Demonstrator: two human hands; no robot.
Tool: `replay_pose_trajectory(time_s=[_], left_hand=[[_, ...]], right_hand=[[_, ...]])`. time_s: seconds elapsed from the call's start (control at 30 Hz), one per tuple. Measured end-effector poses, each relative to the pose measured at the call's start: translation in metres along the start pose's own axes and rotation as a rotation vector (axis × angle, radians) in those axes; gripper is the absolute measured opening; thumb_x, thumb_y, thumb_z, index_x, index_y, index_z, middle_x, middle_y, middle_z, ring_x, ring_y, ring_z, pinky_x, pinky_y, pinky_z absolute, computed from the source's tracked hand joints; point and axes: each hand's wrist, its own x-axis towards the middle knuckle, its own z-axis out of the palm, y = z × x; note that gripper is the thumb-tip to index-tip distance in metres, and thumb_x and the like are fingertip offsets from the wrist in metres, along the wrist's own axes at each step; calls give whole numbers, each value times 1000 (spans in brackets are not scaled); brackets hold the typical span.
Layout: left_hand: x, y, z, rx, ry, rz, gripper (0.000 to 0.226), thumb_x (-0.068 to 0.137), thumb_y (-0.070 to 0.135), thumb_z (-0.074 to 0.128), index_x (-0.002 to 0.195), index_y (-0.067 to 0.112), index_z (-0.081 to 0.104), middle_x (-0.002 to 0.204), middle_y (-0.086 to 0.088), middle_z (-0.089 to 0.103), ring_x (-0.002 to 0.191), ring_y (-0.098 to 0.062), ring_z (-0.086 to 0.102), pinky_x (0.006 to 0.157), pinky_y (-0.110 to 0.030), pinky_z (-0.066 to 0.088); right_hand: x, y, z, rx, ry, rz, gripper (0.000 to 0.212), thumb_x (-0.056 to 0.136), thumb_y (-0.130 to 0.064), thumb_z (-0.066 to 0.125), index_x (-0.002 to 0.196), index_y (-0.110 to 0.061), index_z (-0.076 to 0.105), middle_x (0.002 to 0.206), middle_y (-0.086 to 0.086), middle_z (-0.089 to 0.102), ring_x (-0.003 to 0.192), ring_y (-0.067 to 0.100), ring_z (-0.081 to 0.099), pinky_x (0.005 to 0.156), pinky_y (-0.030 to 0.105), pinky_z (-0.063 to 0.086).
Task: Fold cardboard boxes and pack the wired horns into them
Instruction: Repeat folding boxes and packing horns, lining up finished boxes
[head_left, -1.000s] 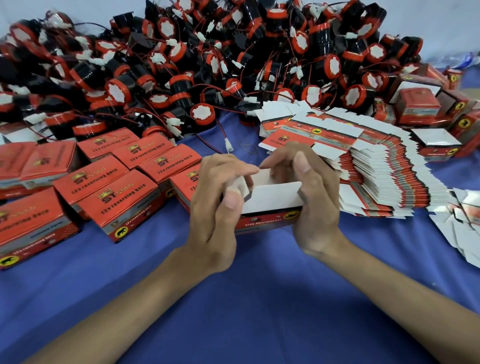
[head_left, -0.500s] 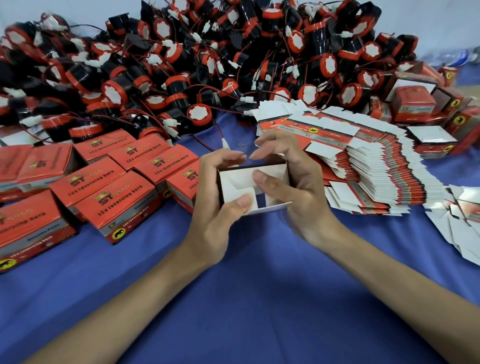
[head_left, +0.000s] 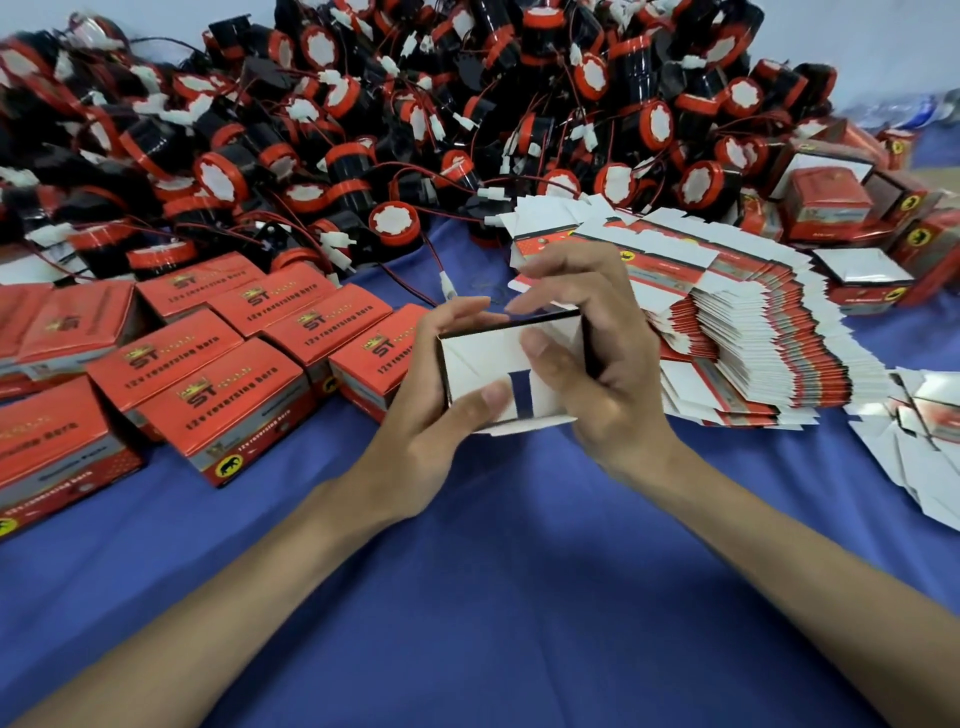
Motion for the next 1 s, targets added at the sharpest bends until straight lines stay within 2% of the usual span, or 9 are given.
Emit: replay_pose_trajectory(time_s=[0.1,0.27,0.37,0.47,0.57,0.67,0.73,0.9,1.0], left_hand=[[1,-1,0,92,125,114,41,88,26,47,125,12,39,124,-5,49,117,-4,48,98,-17,36],[1,-5,0,118,283,268,36,91,20,43,123,4,37,124,-19,45,118,-18,47,99,-27,37],[3,-6,-1,185,328,418,33,90,18,45,122,11,38,123,-23,42,121,-24,44,102,-34,35],[4,-8,-3,238,376,585,30,97,29,45,122,13,40,123,-19,41,122,-26,43,103,-40,33],[6,-11,-8,322,428,715,31,97,30,45,127,23,41,123,-12,40,119,-28,43,101,-46,33],[7,-13,-12,414,434,789,26,95,30,46,117,15,40,122,-13,40,118,-25,42,101,-43,33],[8,-14,-11,449,433,796,28,95,30,46,116,13,38,122,-14,40,119,-25,41,101,-43,32],[7,-11,-10,453,387,650,24,95,23,45,117,14,42,126,-8,35,123,-23,38,104,-43,32],[5,-9,-8,442,384,597,33,90,15,46,122,12,41,126,-10,34,125,-19,37,106,-39,30]], right_hand=[[-3,-5,8,14,39,222,26,84,-32,52,109,-30,48,117,6,44,116,29,42,101,52,35],[0,-9,7,123,7,460,30,74,-54,58,103,-47,55,113,3,47,105,20,51,89,35,45],[2,-8,3,78,-90,391,39,77,-58,56,115,-46,52,116,4,46,104,7,50,84,19,44],[0,-3,-3,77,-224,194,58,90,-63,41,139,-32,37,130,8,38,122,8,40,99,18,36],[-1,2,-8,56,-314,64,64,99,-51,32,148,-10,25,146,12,32,133,17,35,109,27,29],[-3,5,-8,88,-327,-13,57,100,-32,40,144,1,24,149,15,28,140,29,30,112,40,30],[-2,6,-8,111,-300,-27,53,95,-17,43,142,2,27,148,18,30,140,33,31,110,43,34],[-3,5,-3,167,-197,142,47,94,-10,52,137,-7,36,134,14,52,124,20,51,99,26,41],[-3,2,-2,250,-175,230,52,93,-3,52,140,-11,32,125,10,59,114,17,58,92,31,49]])
